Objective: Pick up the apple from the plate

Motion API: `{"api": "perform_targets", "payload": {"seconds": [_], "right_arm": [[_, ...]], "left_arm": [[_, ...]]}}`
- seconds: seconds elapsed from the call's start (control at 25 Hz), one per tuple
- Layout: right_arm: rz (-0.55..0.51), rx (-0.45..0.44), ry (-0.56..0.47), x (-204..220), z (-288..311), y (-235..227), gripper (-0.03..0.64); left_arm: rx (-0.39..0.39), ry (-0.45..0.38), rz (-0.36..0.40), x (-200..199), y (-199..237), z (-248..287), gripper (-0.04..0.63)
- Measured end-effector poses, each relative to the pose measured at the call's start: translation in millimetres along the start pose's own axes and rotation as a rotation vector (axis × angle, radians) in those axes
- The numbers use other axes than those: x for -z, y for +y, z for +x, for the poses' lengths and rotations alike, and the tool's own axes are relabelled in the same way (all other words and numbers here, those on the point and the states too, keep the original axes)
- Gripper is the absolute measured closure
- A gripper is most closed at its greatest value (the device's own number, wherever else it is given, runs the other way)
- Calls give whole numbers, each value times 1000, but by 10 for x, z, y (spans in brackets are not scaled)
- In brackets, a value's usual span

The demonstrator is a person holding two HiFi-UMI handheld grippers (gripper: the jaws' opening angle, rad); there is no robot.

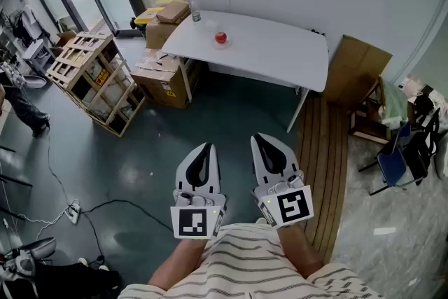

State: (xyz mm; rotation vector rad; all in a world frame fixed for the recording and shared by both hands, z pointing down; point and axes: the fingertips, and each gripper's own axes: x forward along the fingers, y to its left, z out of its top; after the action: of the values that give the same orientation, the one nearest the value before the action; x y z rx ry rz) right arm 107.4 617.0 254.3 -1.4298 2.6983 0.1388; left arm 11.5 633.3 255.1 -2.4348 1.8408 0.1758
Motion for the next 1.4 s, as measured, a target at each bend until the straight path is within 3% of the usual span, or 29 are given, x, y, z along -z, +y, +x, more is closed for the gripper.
{"api": "perform_targets", "payload": {"seconds": [0.44,0.92,1.16,1.4], "right_arm": [[-11,-43,-7,26,-144,-290,607],[63,-99,11,199,-346,-731,607],[96,-80,28,380,10,-911,607],[73,-68,63,587,913,-933,607]], "left_arm": [[-22,34,18,123,-333,165,592],[-30,72,50,288,-898,375,592],[-25,114,-2,565,-718,646,592],[-32,98,-36,721,53,1281,592]]}}
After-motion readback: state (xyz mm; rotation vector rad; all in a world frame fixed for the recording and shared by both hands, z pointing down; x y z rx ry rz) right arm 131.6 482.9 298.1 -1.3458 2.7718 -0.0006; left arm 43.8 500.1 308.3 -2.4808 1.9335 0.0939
